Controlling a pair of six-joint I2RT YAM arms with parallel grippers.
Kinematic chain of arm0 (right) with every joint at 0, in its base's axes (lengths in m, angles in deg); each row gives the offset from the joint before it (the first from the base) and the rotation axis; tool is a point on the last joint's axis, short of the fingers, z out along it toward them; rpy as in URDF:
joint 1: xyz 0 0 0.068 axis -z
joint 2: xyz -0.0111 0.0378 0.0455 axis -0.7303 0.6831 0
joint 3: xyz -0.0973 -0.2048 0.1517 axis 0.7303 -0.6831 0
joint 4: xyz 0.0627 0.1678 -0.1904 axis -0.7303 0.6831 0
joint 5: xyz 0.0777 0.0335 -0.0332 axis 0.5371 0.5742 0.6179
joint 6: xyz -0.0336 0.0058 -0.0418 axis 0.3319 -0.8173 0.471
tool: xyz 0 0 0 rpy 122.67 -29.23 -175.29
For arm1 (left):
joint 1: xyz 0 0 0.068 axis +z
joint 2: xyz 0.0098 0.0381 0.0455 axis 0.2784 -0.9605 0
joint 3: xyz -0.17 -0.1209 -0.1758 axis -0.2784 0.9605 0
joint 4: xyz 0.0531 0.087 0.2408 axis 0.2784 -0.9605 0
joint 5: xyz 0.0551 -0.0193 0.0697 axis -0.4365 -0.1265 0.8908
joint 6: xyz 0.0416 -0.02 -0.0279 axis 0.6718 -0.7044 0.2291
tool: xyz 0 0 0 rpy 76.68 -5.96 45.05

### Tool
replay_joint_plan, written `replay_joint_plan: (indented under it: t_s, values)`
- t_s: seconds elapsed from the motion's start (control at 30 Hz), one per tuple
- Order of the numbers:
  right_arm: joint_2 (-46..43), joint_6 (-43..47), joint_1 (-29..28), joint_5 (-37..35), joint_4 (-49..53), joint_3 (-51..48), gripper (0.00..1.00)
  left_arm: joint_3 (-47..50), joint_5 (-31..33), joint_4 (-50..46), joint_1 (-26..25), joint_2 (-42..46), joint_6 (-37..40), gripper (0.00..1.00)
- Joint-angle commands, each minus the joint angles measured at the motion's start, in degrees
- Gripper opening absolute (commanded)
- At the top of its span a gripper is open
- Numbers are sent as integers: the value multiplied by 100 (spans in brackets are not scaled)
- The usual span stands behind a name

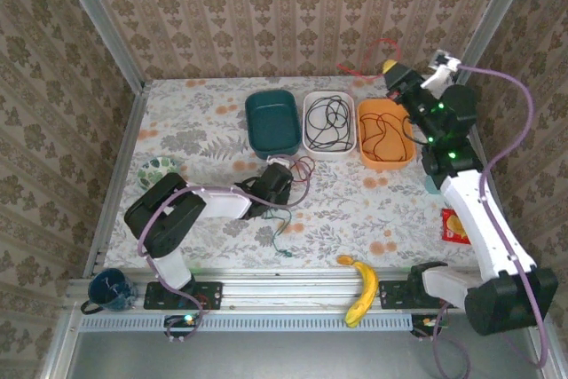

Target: Untangle the cables

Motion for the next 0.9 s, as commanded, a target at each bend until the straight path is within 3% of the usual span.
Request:
replay_joint_plan:
  t_s: [0.0, 0.17, 0.5, 0.73, 0.87]
  values:
    - [-132, 290, 289, -555, 504, -70, 0, 243, 138, -301, 110, -19, -224, 0]
    - [61, 643, 620, -613, 860, -47, 0, 244, 158, -308, 109, -10, -217, 0]
    - [714, 1641, 641, -1122, 1594, -364, 0, 290, 249, -285, 61, 52, -207, 0]
    - [1077, 1913, 463, -2203, 2093, -644, 3, 253, 254, -322, 56, 35, -204, 0]
    - [1530, 1826, 377, -2942, 2867, -517, 5, 236, 271, -334, 46, 25, -197, 0]
